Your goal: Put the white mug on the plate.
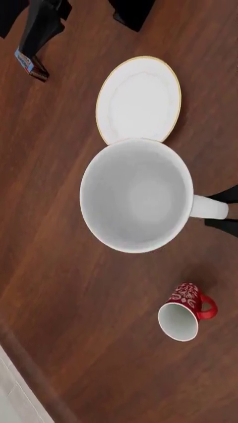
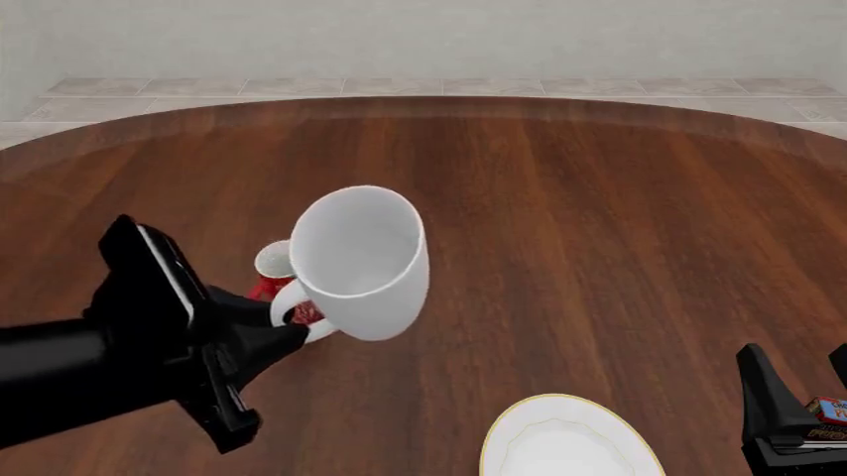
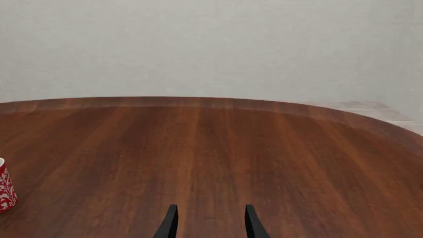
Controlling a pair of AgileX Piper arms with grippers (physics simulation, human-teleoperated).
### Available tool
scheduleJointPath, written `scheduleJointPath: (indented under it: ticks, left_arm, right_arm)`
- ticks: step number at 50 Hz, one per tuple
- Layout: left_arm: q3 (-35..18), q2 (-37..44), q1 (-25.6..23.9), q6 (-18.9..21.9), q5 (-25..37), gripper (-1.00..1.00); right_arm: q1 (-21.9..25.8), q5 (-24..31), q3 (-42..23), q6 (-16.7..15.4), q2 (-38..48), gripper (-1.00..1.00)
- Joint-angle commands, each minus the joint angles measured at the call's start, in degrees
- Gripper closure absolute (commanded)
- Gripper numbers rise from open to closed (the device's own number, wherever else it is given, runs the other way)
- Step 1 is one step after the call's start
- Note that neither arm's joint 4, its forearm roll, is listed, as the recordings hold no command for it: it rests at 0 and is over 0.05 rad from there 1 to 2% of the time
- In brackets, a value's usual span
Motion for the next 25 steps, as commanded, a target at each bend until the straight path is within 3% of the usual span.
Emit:
scheduleJointPath:
  ticks: [1,25]
  left_arm:
    - [0.7,2.3,-2.0,-0.2,-2.6,1.00]
    - [4.7,9.7,-6.2,-1.1,-11.2,1.00]
  right_arm:
    - [0.0,0.0,0.0,0.0,0.0,-1.00]
    - [0.0,0.0,0.0,0.0,0.0,-1.00]
